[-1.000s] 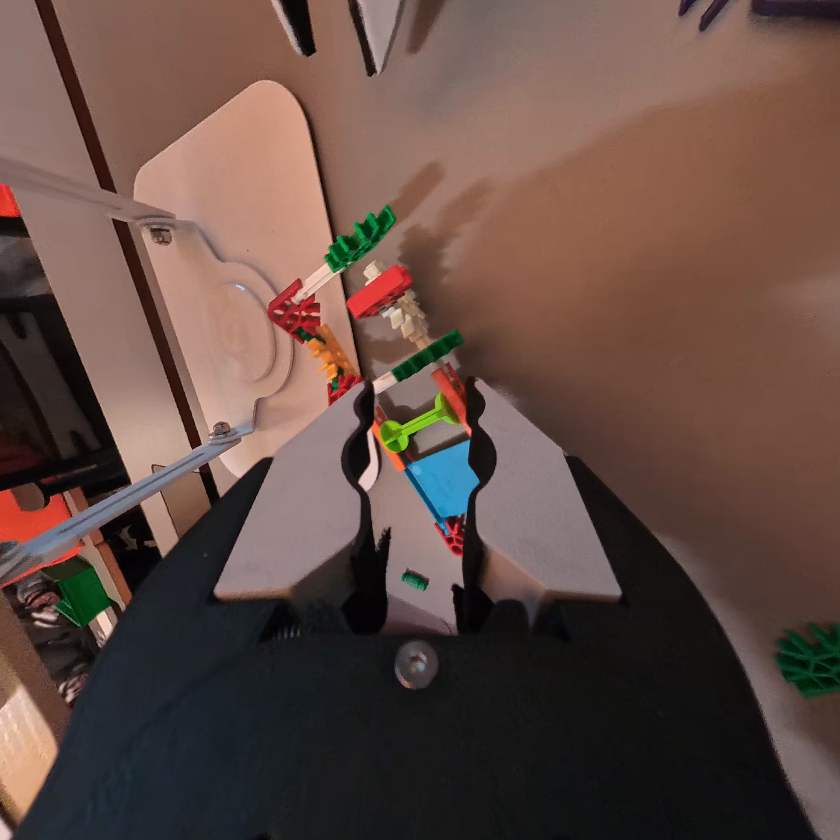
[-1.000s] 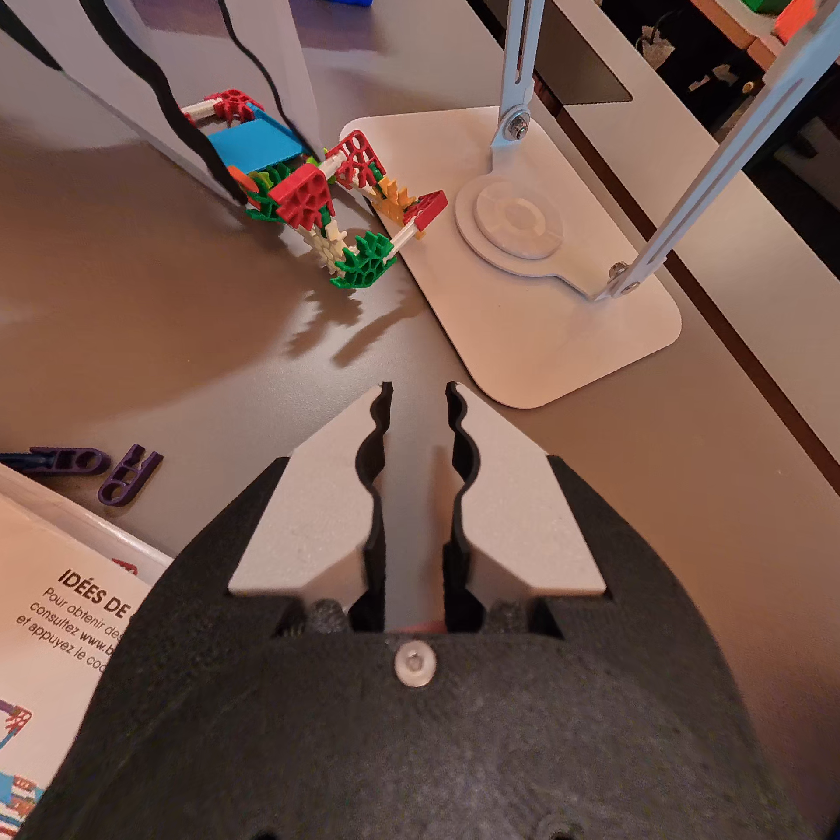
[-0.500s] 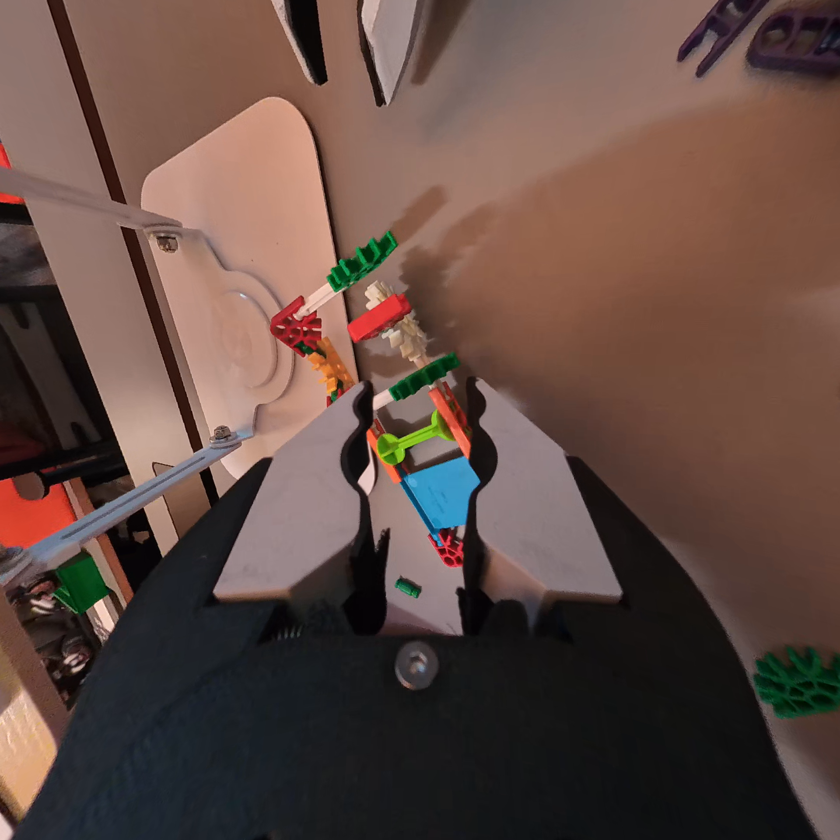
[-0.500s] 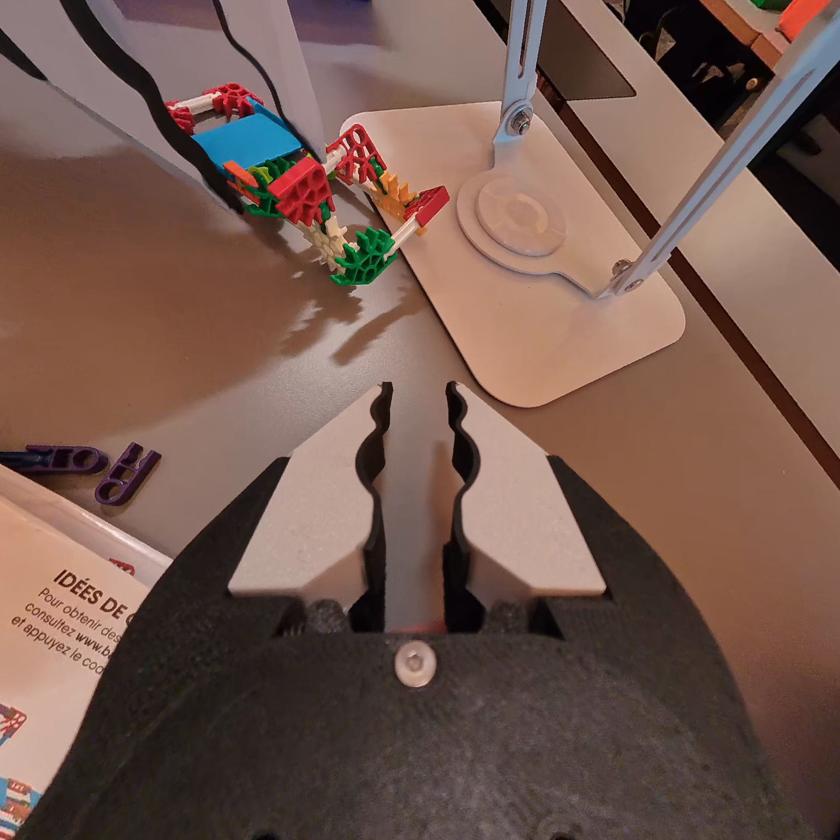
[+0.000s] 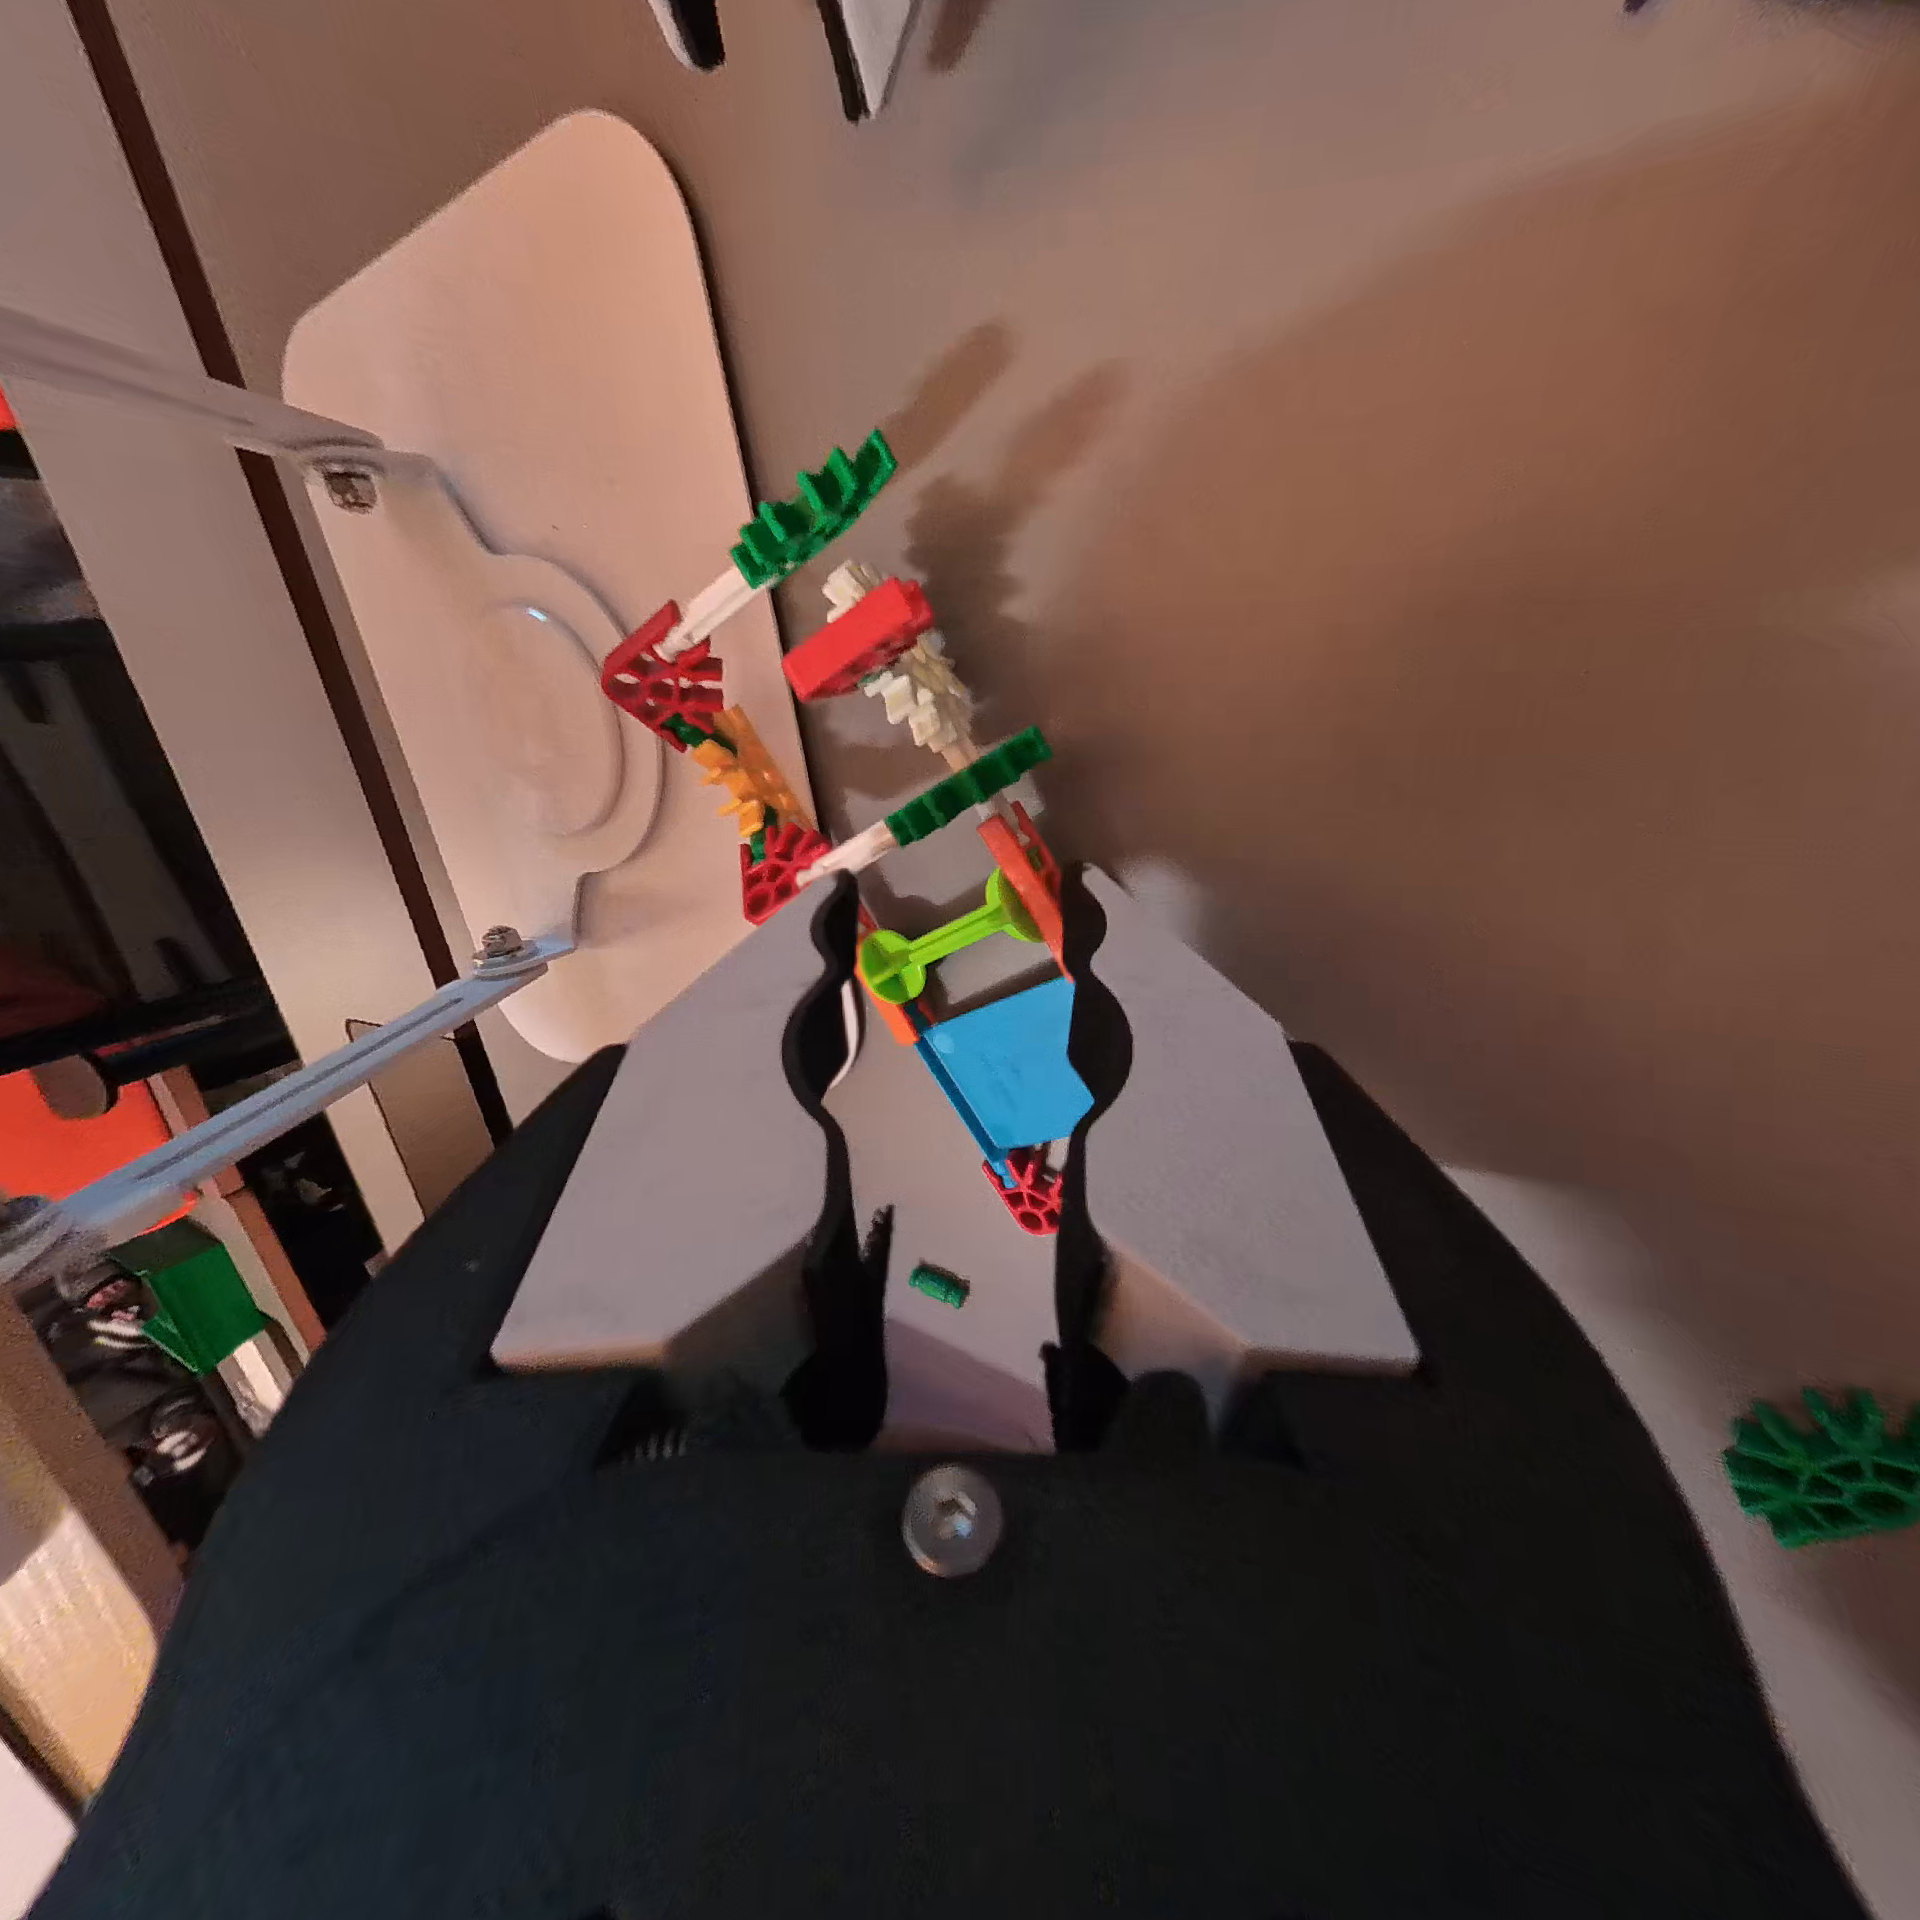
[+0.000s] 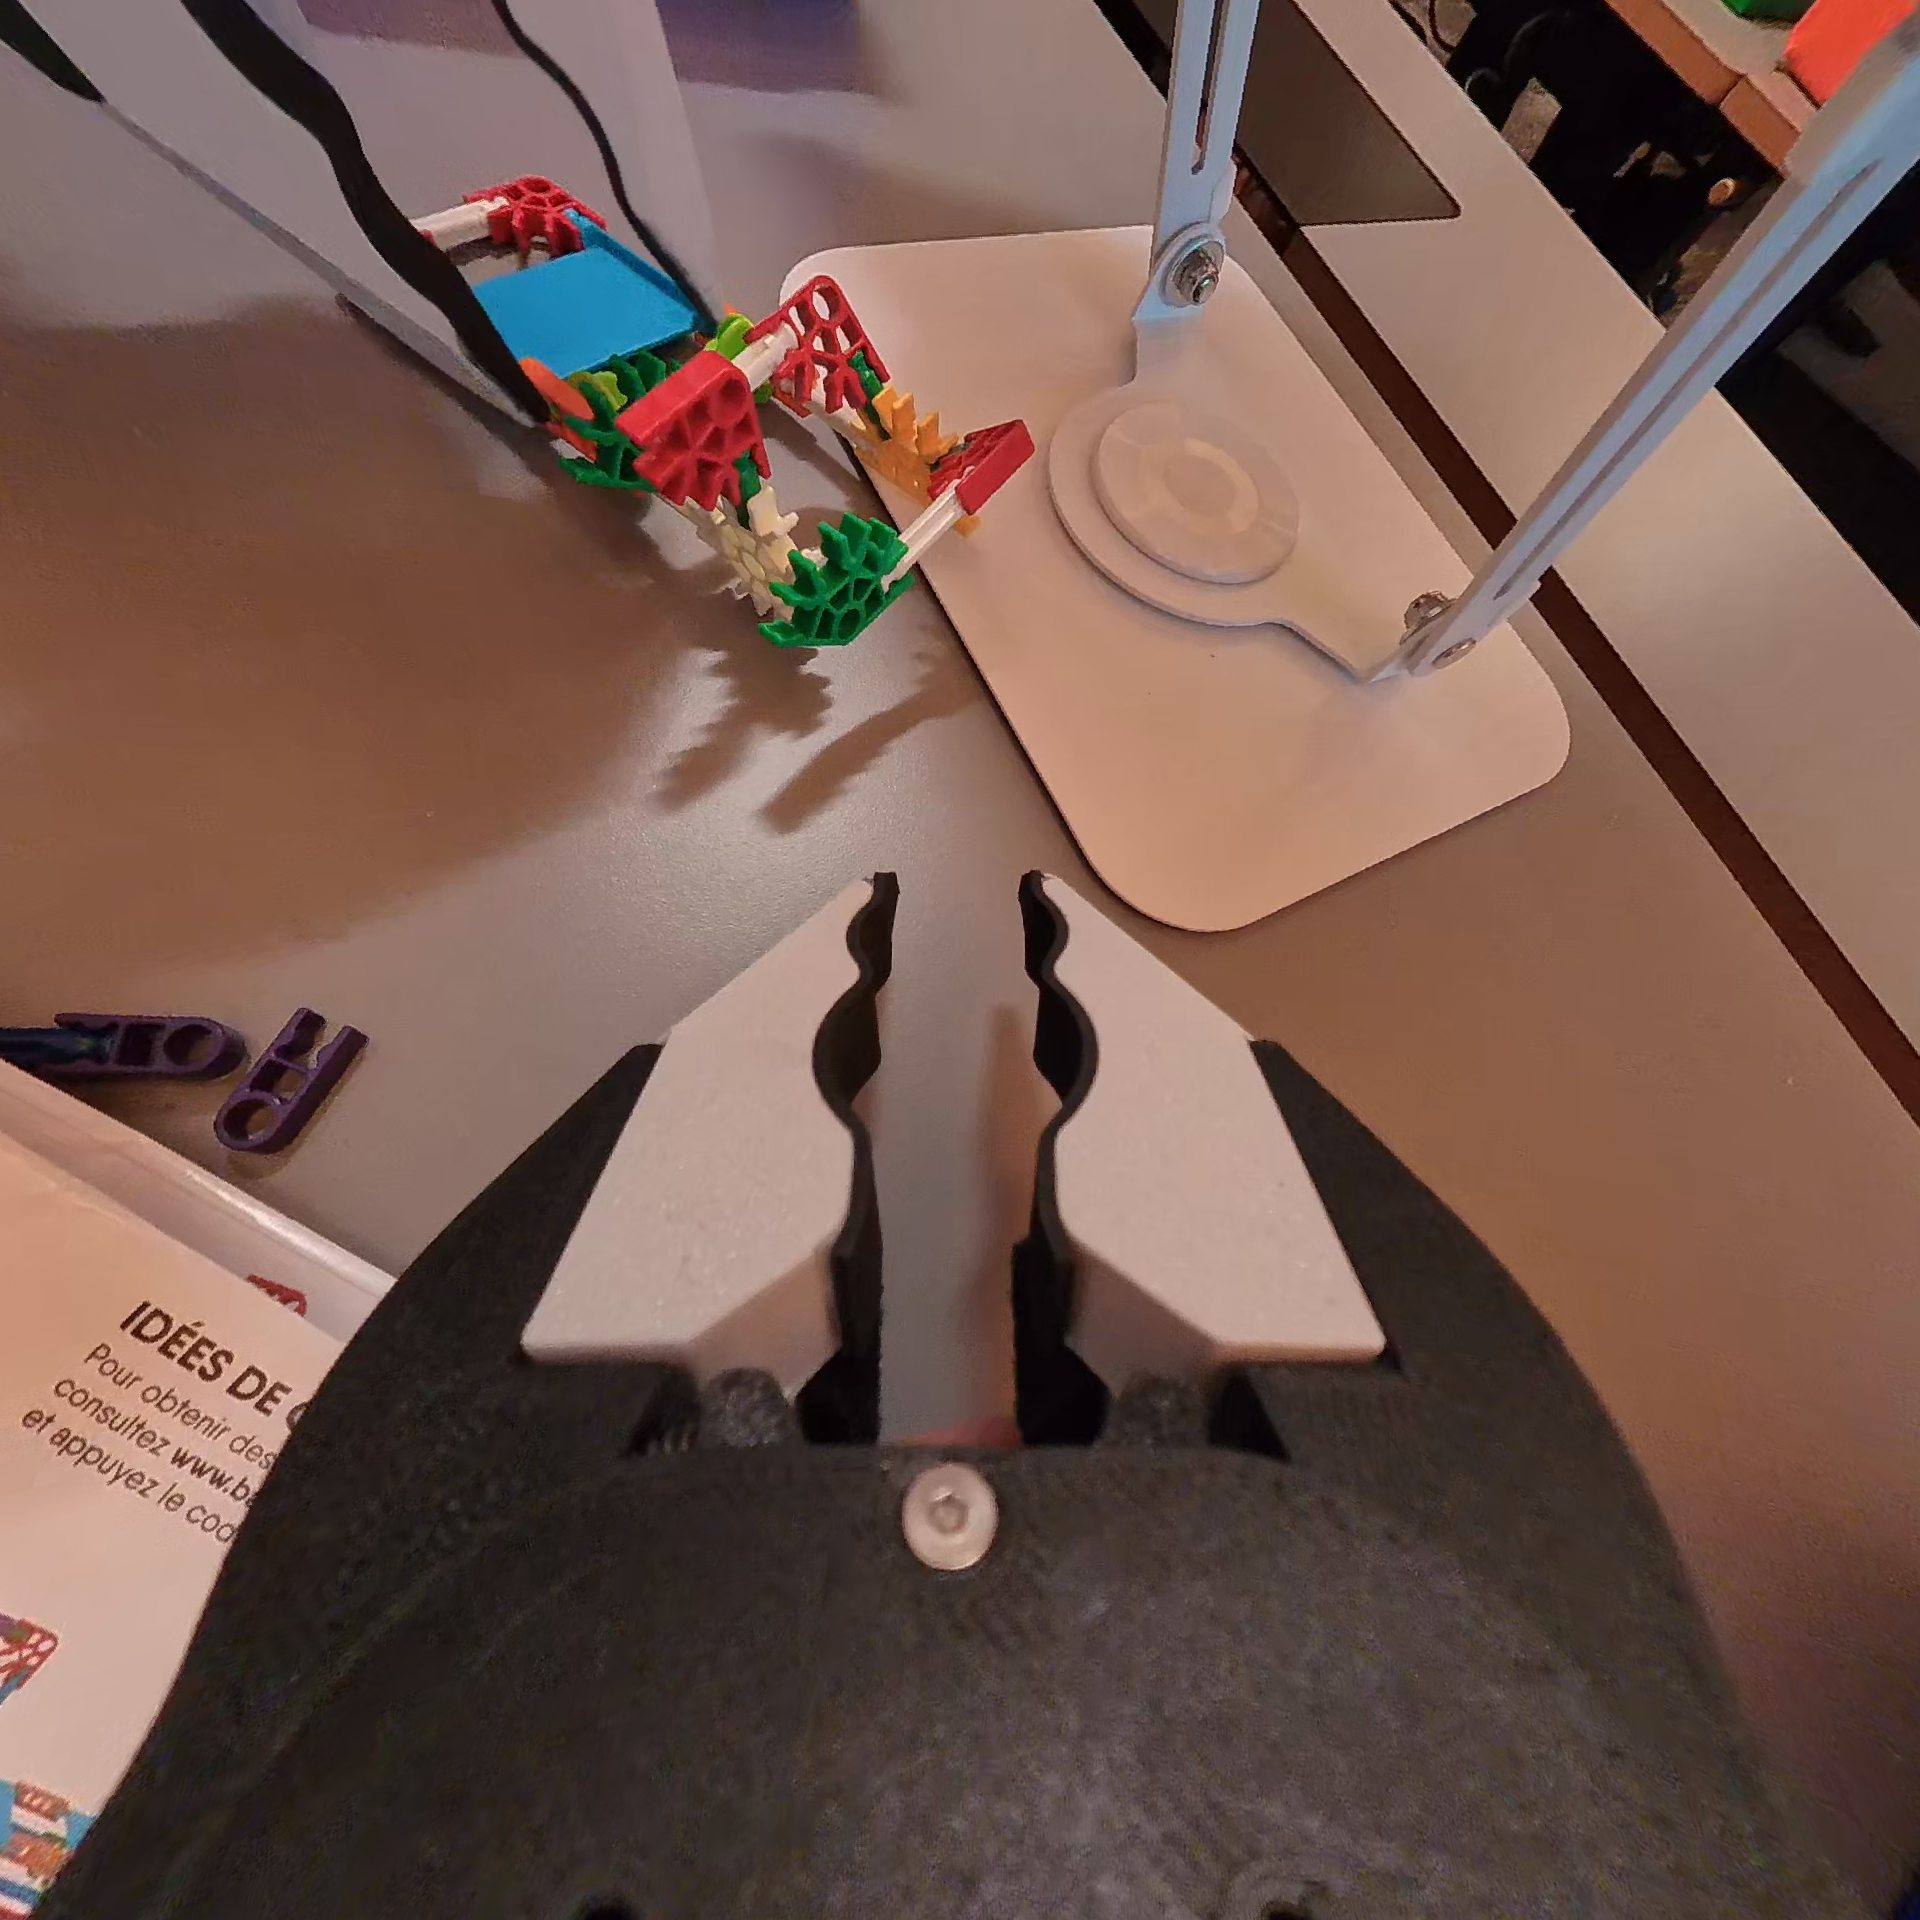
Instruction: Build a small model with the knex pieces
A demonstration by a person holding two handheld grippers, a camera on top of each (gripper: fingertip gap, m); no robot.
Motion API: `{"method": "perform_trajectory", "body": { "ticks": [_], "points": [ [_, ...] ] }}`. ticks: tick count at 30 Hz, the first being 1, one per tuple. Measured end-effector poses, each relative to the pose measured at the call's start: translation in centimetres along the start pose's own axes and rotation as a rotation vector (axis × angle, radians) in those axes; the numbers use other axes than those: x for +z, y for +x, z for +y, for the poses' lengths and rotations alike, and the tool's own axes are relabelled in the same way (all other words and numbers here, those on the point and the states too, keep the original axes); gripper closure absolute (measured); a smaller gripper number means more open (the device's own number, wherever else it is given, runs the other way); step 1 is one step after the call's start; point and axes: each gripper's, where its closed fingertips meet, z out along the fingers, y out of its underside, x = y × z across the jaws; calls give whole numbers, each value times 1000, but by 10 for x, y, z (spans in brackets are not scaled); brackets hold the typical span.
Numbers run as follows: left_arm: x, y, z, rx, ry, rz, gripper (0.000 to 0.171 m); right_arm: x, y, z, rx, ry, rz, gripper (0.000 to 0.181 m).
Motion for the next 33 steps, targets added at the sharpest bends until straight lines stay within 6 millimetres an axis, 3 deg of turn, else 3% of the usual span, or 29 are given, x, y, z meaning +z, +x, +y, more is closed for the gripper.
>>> {"method": "perform_trajectory", "body": {
  "ticks": [8,16,33],
  "points": [
    [3,-4,-7,22,17,-36,130,0,0,0,-1,0,0,158],
    [9,4,-4,24,4,5,132,0,-1,0,-3,-1,-2,158],
    [-4,0,0,-3,-25,0,128,2,0,3,-5,-10,-1,158]
  ]
}}
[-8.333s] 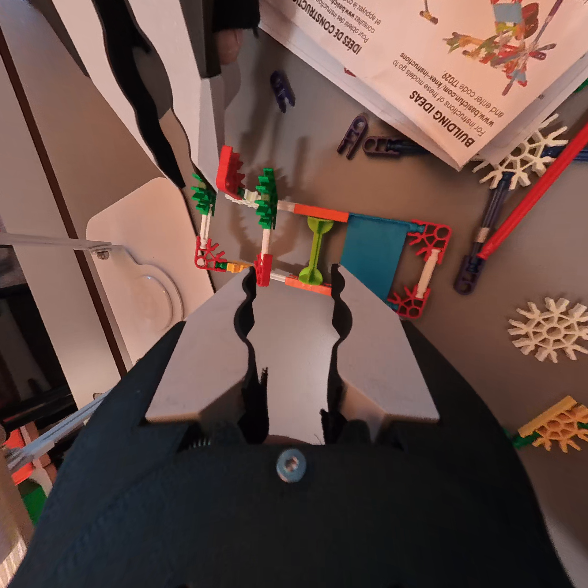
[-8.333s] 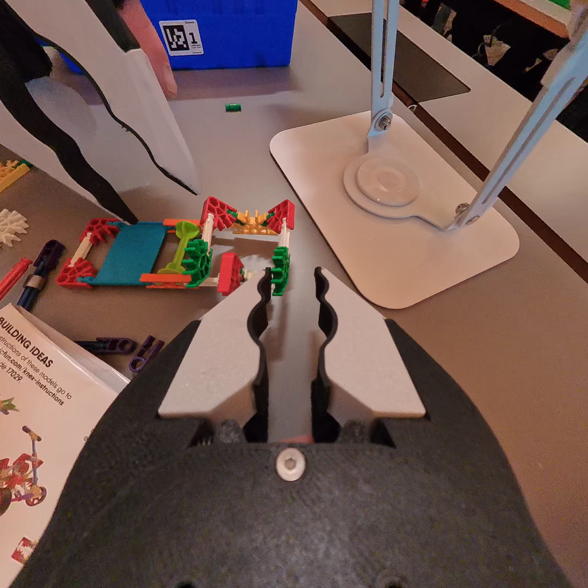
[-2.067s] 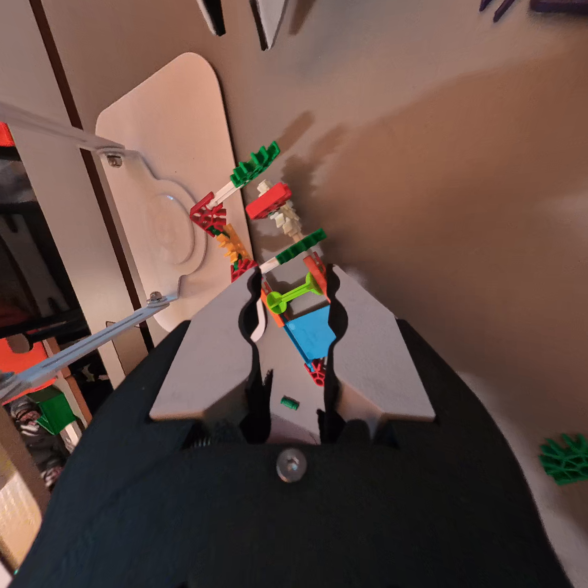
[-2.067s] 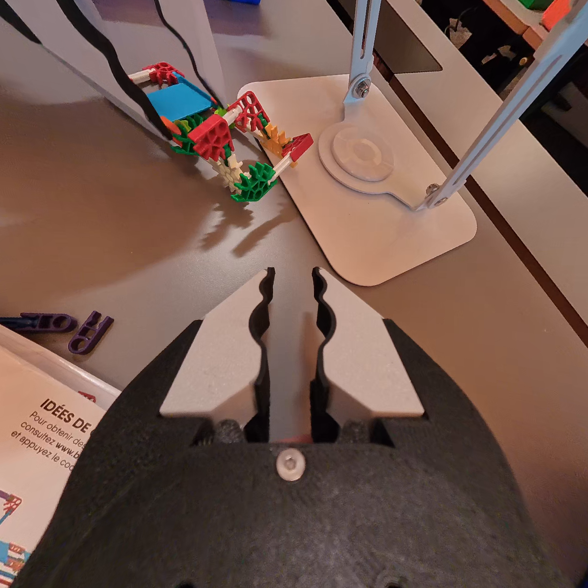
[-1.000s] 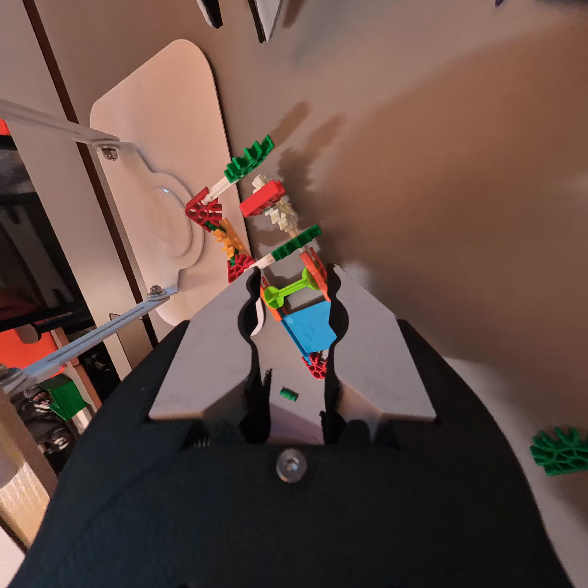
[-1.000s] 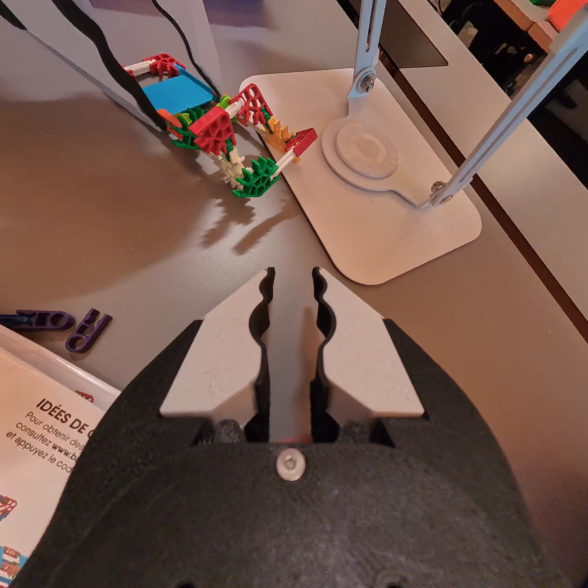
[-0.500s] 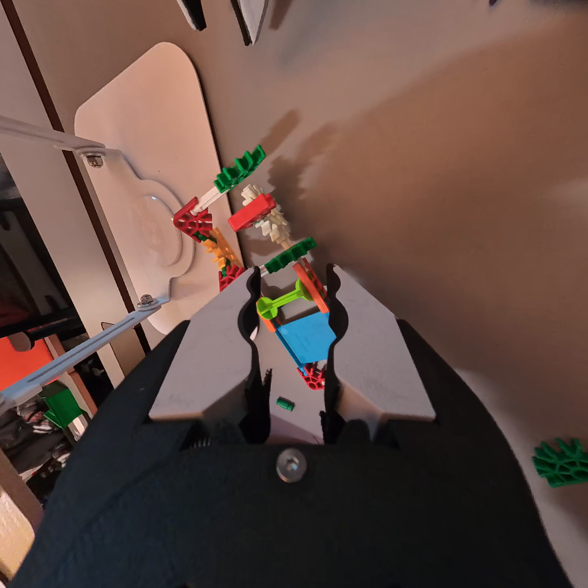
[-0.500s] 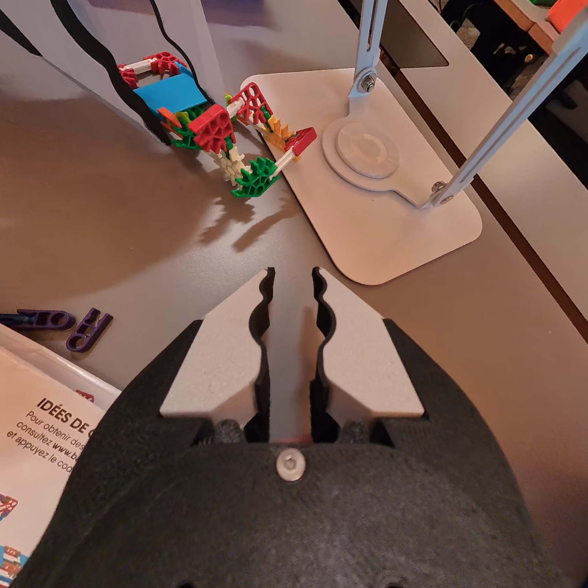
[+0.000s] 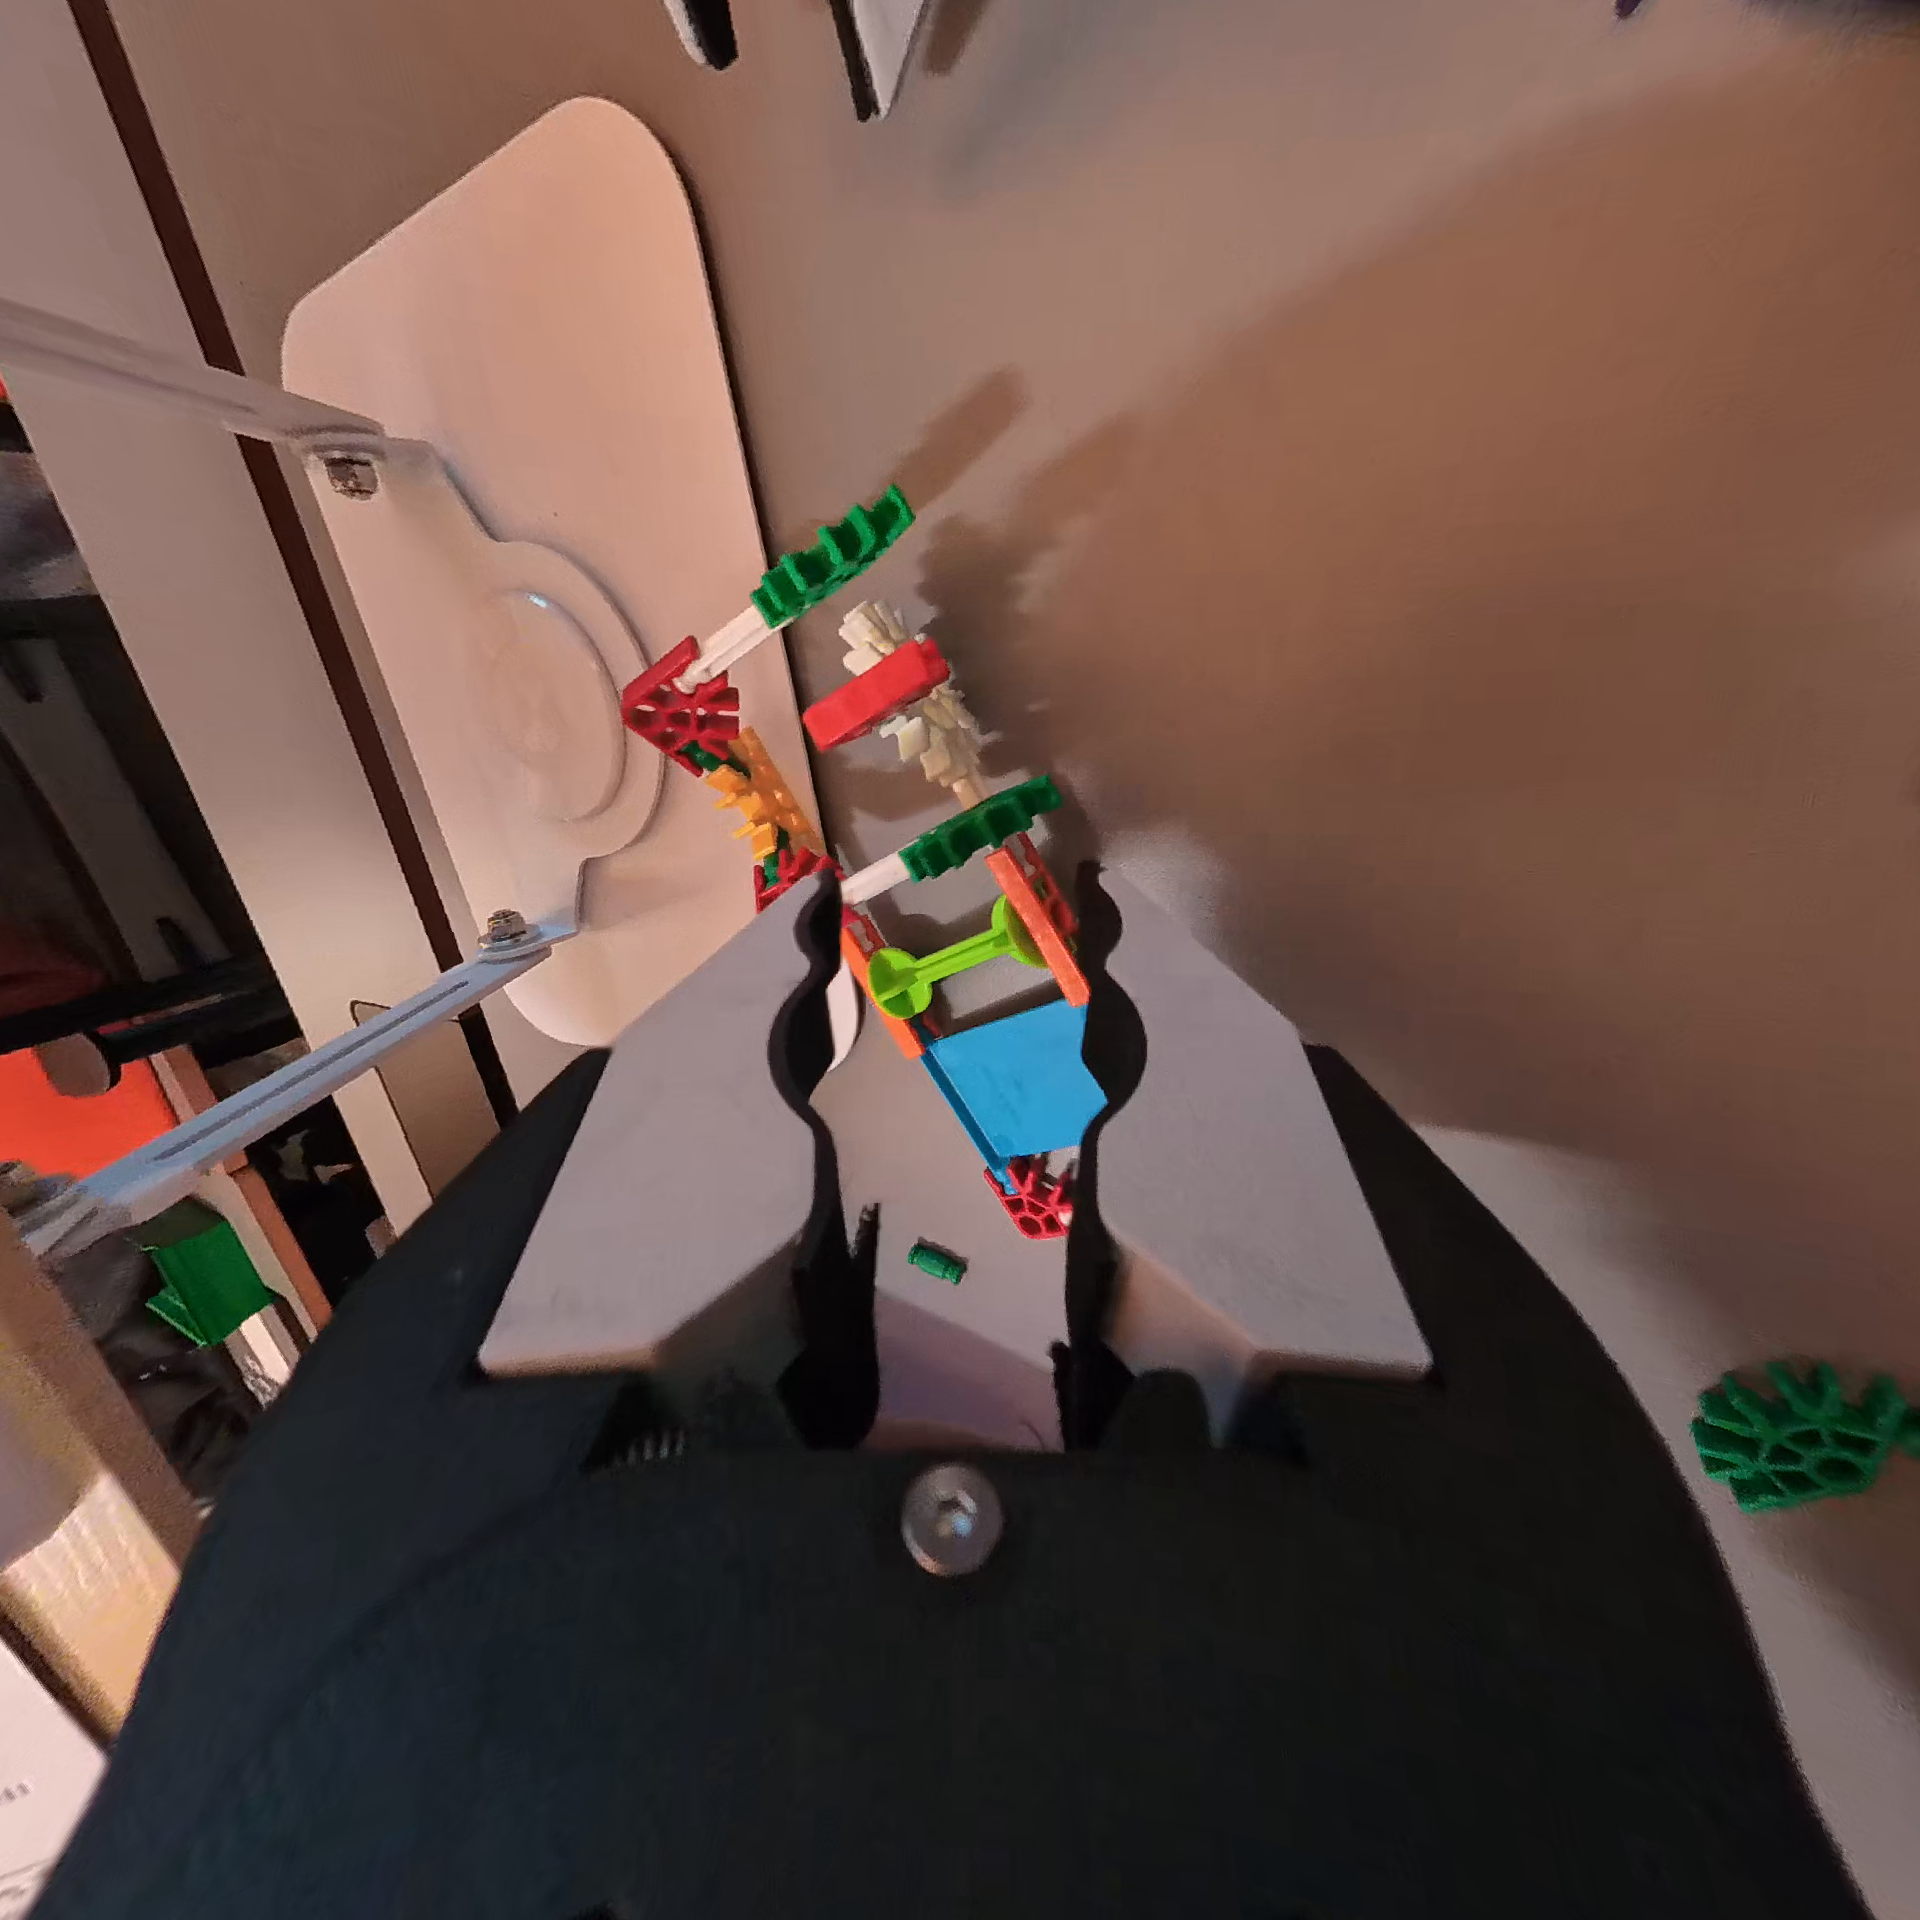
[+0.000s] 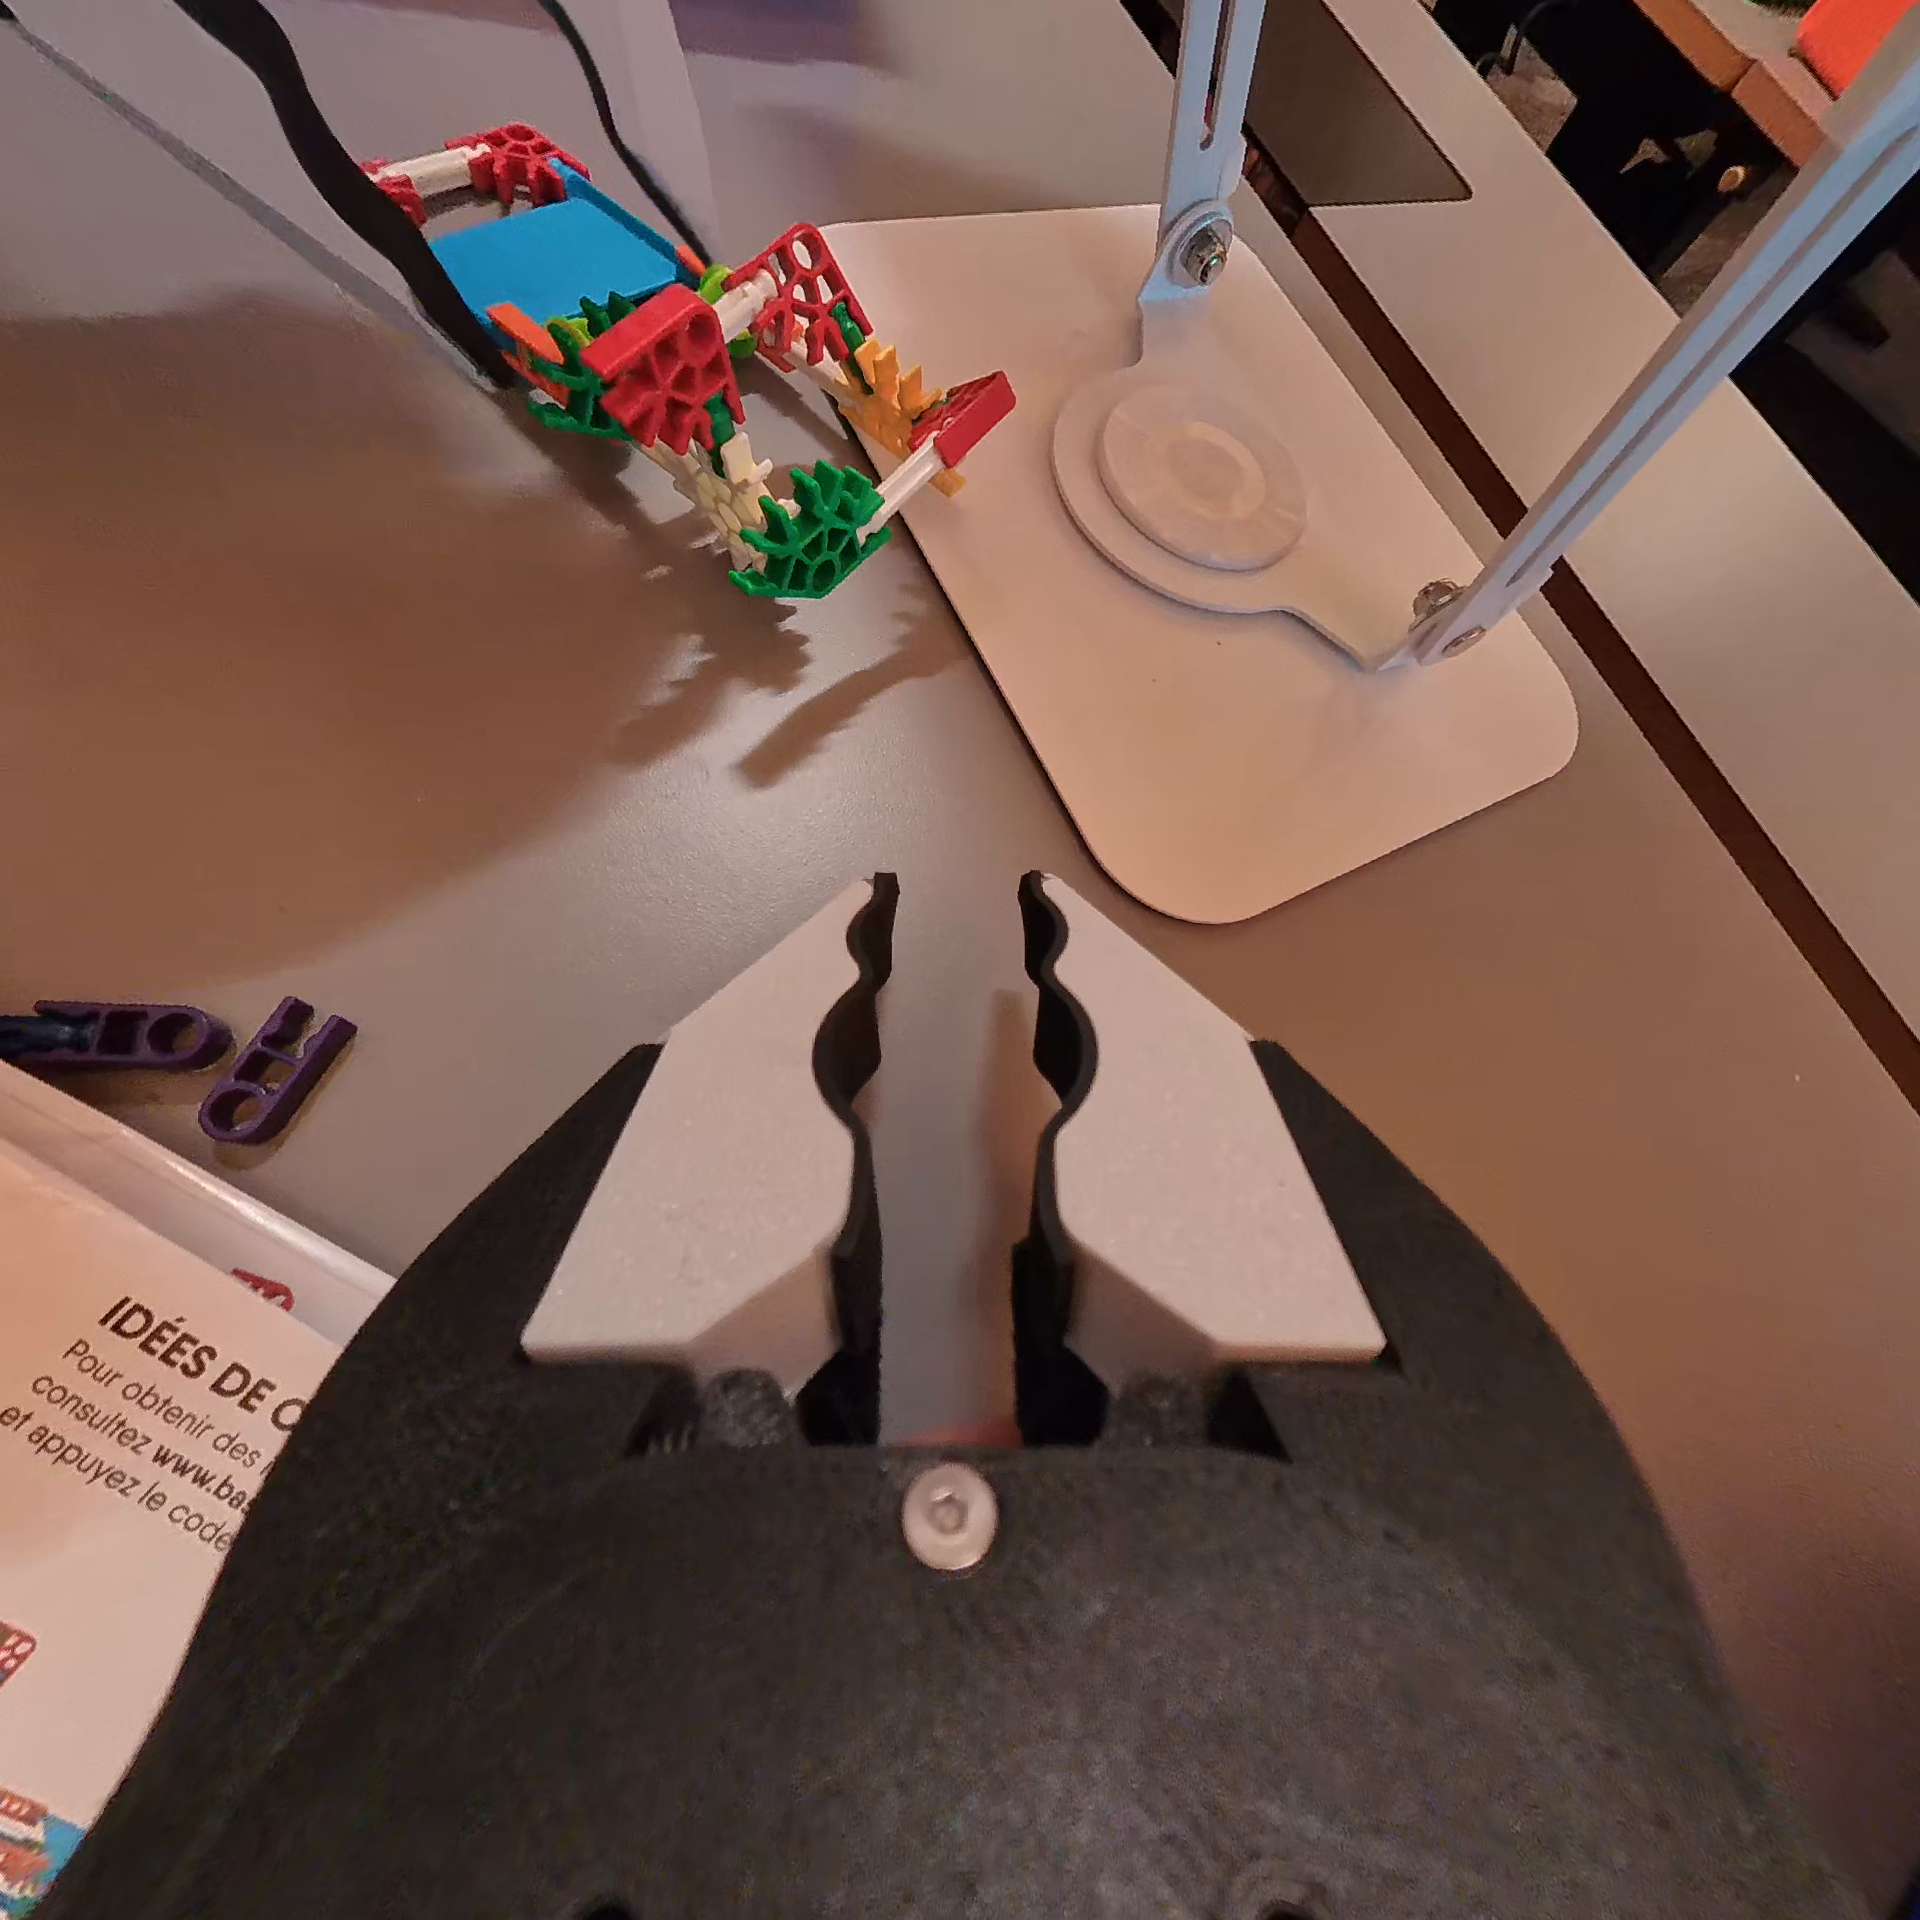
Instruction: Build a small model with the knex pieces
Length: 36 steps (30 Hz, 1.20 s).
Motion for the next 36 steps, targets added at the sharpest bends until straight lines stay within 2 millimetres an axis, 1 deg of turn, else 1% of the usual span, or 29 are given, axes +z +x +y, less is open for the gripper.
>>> {"method": "perform_trajectory", "body": {
  "ticks": [8,15,23,26,28,30,33,36],
  "points": [
    [6,-2,12,-20,-44,5,124,0,0,1,4,-1,-1,158],
    [9,-1,13,-10,-48,5,125,0,1,2,7,0,-2,158],
    [8,-1,13,-13,-56,6,124,0,1,3,0,-7,-3,158],
    [7,-2,16,-16,-67,0,124,1,1,3,1,-11,-5,158],
    [2,-6,17,-28,-70,-21,123,1,1,3,1,-14,-7,158],
    [-7,-12,17,-40,-62,-50,123,2,0,4,0,-16,-9,158],
    [-31,-22,16,-72,-35,-117,124,1,0,3,4,-15,-12,158],
    [-60,-18,23,-91,-16,-166,124,1,1,3,6,-13,-12,158]
  ]
}}
